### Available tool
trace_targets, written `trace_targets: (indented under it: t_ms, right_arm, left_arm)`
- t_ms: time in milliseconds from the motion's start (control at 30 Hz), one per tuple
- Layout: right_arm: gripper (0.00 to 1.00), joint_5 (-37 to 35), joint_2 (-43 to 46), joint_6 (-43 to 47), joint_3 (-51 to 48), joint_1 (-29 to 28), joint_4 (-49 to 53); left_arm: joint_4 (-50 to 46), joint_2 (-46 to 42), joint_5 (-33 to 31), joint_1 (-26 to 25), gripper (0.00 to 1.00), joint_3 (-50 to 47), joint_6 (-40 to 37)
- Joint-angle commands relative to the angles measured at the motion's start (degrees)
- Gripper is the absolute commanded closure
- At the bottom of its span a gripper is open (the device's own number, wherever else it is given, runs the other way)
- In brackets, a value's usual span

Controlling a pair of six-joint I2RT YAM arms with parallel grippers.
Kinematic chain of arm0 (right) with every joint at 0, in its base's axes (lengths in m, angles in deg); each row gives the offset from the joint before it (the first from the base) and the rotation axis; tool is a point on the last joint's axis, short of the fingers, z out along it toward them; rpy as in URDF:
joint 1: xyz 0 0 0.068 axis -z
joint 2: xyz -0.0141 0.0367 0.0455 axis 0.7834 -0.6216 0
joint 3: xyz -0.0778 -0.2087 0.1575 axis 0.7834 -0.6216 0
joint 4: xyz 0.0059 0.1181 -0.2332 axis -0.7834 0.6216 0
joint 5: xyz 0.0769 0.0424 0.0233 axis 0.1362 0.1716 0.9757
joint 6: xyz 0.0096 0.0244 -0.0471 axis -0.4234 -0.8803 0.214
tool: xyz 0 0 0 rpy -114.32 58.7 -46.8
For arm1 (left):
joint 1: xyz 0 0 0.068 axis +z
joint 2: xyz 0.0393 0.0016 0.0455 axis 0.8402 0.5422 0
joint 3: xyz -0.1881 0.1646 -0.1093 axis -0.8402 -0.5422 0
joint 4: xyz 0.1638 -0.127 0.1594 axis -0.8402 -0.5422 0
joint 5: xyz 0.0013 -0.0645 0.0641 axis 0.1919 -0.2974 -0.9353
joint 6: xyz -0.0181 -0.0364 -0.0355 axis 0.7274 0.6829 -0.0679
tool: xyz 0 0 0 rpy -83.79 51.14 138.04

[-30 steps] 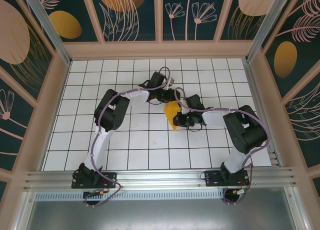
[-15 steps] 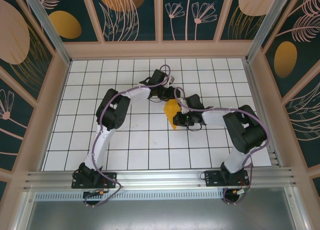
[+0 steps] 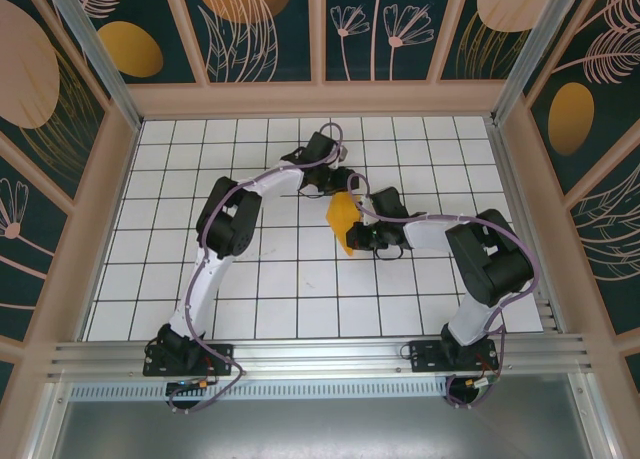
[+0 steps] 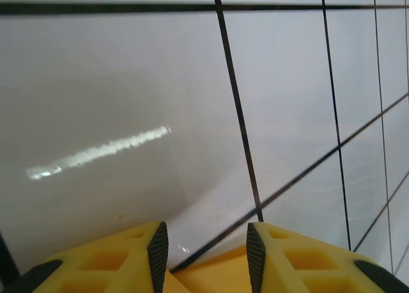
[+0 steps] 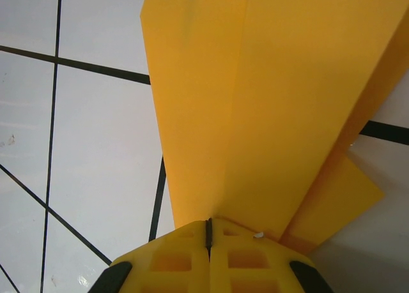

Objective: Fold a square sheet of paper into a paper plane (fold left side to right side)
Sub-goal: Fourth fold the wing at the center of the table.

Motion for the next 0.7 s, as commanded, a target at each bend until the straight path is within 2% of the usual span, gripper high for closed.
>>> trace_targets:
  t_ms: [0,233,333,467,567,667]
  right_arm:
    - [1.0,0.1,-2.1,1.4,-2.6,-0.6,6.4]
    - [1.0,4.0,0.2,2.2,0.3,-0.8,3.6]
    - [0.95,5.2,2.4,2.9,2.5,-1.0,3.2]
    - [0.82,5.5,7.1,4.3,4.3,-0.7,2.8]
    - [0.68,5.0,11.6,4.8,4.3,0.7,2.9]
    - [0.62,3.5,14.8,5.3,3.6,3.5,4.2]
  left_arm:
    - [0.3,1.5,-3.9,3.8,0.58,2.1,-2.6]
    - [-0.6,-6.4,1.1,6.0,0.53,2.2,-3.6]
    - [-0.8,-11.6,0.9,6.4,0.51,-1.2,-4.6]
    - [3.1,-20.6,0.2,6.4,0.51,-11.9,-4.3]
    - [8.8,-28.2,0.1,6.4,0.5,-23.2,-2.2]
    - [14.8,-33.7,2.2,6.0,0.51,-33.6,1.1]
